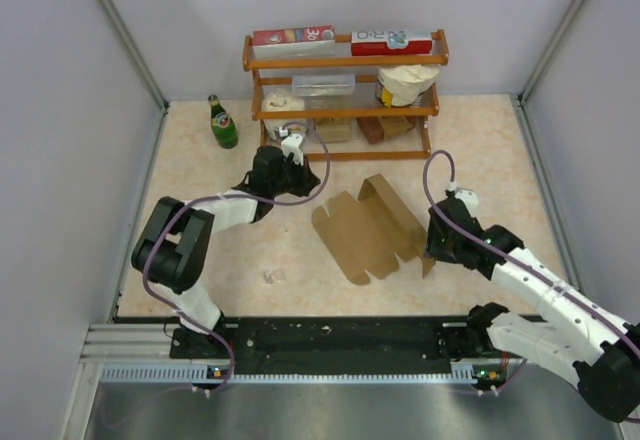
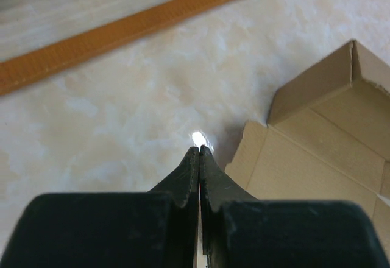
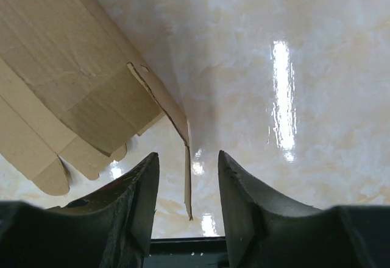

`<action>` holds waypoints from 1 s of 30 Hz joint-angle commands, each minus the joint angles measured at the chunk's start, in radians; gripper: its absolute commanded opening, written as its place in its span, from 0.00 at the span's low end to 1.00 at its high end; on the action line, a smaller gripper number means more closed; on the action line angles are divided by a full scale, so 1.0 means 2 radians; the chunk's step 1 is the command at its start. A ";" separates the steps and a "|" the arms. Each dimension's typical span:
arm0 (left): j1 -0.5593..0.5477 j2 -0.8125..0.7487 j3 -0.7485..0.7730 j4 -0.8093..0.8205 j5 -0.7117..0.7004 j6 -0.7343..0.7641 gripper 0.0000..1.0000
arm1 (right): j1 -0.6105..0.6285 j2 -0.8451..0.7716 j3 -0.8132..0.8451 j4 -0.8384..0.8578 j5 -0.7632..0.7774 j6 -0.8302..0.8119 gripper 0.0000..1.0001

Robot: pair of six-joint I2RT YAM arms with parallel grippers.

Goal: Fold the paper box

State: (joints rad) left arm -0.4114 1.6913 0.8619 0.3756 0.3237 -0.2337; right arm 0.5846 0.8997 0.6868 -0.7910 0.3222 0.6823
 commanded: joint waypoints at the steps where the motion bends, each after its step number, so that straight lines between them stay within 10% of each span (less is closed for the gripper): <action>1: 0.010 0.042 0.061 0.006 0.026 0.003 0.00 | -0.005 0.009 -0.024 0.036 -0.017 0.016 0.38; 14: 0.009 0.126 0.123 -0.007 0.076 -0.004 0.00 | -0.005 0.041 -0.038 0.094 -0.002 -0.025 0.00; 30: 0.009 0.109 0.064 0.011 0.081 -0.017 0.00 | -0.006 0.138 0.035 0.191 0.002 -0.210 0.00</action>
State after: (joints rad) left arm -0.3935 1.9743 1.0496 0.3389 0.4679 -0.2455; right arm 0.5838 1.1236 0.6674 -0.5026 0.3004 0.3820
